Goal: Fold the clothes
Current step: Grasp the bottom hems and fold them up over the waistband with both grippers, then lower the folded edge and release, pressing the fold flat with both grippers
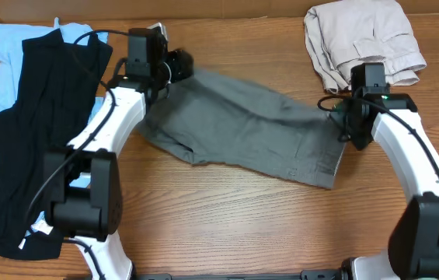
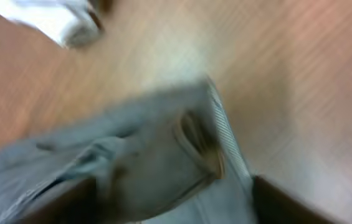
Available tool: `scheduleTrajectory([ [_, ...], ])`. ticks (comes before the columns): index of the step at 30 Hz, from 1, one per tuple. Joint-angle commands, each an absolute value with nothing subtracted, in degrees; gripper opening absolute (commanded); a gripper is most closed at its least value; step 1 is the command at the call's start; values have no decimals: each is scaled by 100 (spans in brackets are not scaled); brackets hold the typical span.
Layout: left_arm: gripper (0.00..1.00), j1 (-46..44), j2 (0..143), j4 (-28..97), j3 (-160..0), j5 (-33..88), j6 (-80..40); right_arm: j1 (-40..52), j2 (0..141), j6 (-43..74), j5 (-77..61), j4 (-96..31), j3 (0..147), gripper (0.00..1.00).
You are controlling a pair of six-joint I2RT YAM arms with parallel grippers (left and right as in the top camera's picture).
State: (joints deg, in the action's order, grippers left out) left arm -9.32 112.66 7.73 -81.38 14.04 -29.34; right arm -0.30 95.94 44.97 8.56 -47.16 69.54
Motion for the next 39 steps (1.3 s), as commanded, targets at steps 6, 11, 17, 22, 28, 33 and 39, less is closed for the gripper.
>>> scheduleTrajectory([
  [6,100,-950,11255,777,-8477,1527,-3079,-40,9749,4125,1083,-4228,7207,100],
  [11,100,-891,11120,2176,-9174,2021,-2366,-43,9649,4014,1044,-5404,7688,100],
  [17,100,-913,11122,4036,-9734,1688,-1105,-32,9601,3415,674,-6849,8206,100],
  [22,100,-902,11133,4219,-9579,1610,-449,148,9714,3146,73,-6635,7734,82],
  [28,100,-950,11306,4274,-9518,1586,93,548,9773,3148,-443,-5815,6845,78],
  [33,100,-952,11469,4265,-9518,1496,89,757,9793,3216,-482,-5155,6259,79],
  [39,100,-952,11513,4263,-9518,1184,126,757,9817,3258,-561,-4335,5677,79],
])
